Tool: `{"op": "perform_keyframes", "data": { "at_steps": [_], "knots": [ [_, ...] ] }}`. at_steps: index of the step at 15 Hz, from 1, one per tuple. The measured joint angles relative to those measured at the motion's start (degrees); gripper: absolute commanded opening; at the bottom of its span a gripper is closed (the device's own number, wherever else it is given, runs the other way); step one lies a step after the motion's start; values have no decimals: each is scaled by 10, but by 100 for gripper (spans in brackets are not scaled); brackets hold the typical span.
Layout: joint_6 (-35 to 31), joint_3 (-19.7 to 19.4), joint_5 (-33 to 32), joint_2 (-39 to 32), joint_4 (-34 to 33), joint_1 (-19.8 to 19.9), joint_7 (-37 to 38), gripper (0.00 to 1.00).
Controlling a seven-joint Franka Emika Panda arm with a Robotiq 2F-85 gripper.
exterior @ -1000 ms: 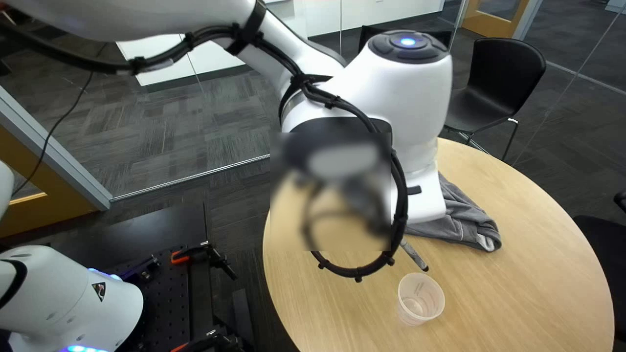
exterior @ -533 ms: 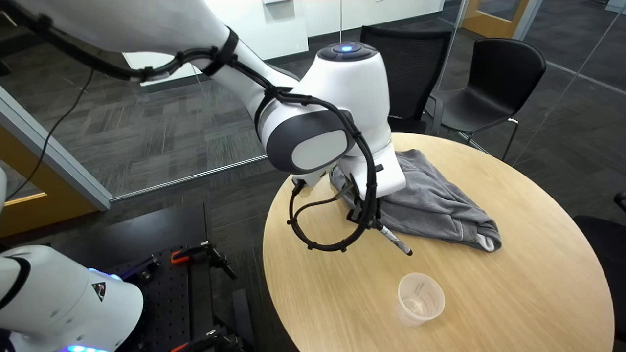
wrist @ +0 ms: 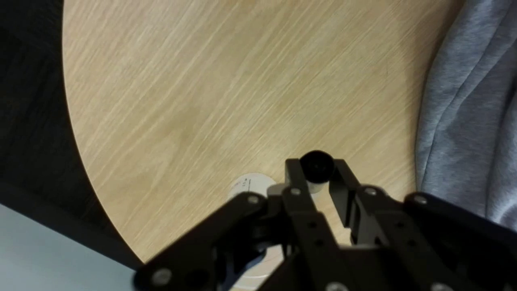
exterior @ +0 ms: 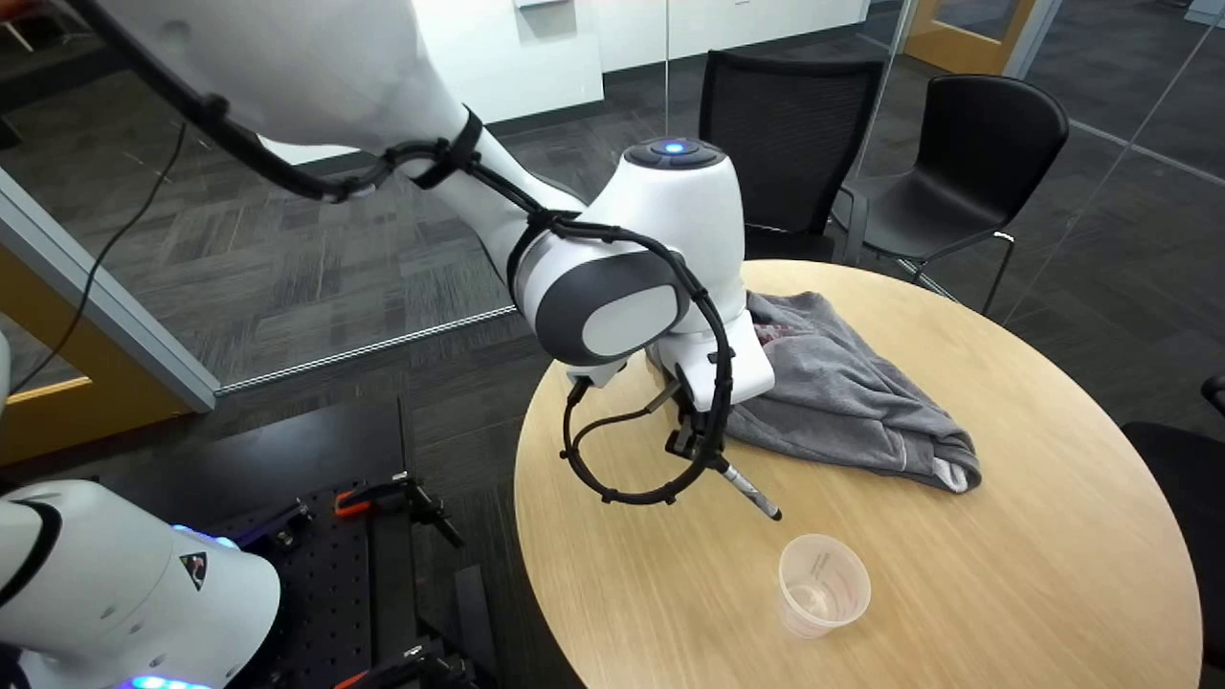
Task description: Put the marker in the cup then put it back on the table
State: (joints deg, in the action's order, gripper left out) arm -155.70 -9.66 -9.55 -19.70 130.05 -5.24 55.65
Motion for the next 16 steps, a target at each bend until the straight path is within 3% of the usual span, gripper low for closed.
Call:
{"op": "perform_keyframes", "data": {
  "at_steps": [2,3,7,16],
  "knots": [
    [0,0,0,-4,-2,0,0,22],
    [0,0,0,-4,-3,0,0,6],
    [-2,-9,-10,-7,-3,-8,8,6],
    [-38,-50,-78,-54,-8,-83,53,6]
  ]
}}
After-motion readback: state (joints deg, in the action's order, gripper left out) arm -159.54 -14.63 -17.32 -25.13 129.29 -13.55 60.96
